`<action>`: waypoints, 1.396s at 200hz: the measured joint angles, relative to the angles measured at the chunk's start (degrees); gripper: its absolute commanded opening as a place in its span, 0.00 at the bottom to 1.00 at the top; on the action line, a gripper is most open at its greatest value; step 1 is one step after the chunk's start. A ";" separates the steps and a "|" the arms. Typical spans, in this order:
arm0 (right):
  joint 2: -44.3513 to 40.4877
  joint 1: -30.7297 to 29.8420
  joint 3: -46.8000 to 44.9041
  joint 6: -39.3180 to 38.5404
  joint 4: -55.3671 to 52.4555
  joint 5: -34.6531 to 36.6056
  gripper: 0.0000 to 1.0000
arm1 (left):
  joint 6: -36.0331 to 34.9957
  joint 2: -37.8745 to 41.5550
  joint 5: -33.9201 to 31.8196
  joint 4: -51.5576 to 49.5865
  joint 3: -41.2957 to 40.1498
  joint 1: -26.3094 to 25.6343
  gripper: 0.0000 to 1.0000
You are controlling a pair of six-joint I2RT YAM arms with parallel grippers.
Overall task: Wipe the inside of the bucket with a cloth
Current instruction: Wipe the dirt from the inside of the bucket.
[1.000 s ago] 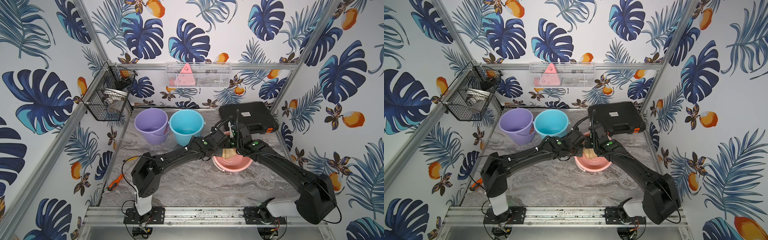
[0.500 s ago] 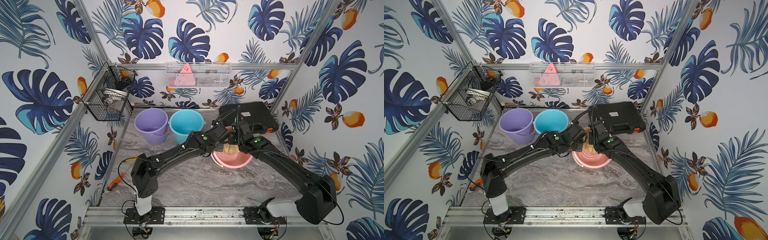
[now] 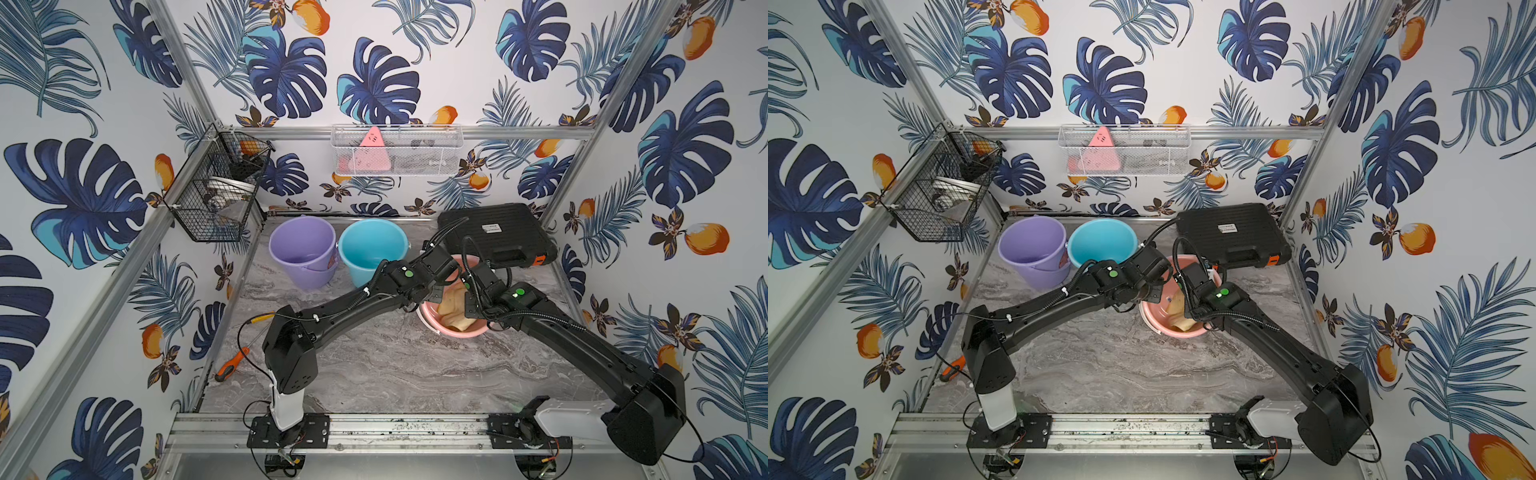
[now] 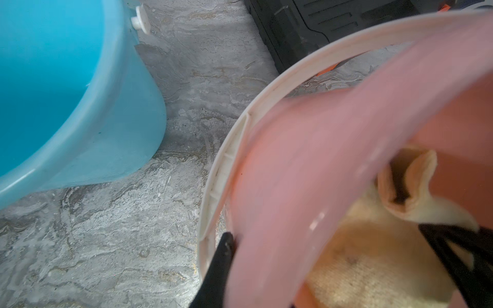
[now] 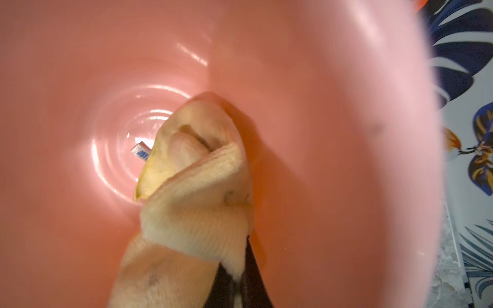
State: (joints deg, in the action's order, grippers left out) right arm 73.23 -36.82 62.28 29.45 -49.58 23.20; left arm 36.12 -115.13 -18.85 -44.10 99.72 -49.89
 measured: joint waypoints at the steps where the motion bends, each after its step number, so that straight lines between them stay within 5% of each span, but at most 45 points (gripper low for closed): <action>1: -0.04 -0.07 0.00 0.04 -0.07 -0.20 0.00 | 0.00 0.00 0.00 0.00 0.00 0.02 0.00; 52: -3.67 -2.01 -0.02 2.49 0.02 -13.42 0.00 | -0.04 1.25 0.87 0.90 -0.44 0.42 0.00; 154: 6.91 3.13 13.81 -1.53 -2.75 6.03 0.00 | -0.22 4.17 3.65 0.83 -3.39 0.42 0.00; 228: 12.48 3.13 22.10 -7.08 2.84 4.17 0.00 | 0.59 4.81 3.63 4.07 -5.05 0.44 0.00; 279: 4.72 3.17 17.14 -7.58 3.17 7.21 0.00 | 0.79 3.34 3.56 2.78 -2.43 0.48 0.00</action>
State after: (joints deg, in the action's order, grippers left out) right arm 77.95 -33.65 79.42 21.87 -46.41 30.41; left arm 36.91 -111.79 -15.29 -41.32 97.30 -49.41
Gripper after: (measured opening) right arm 0.063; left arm 0.161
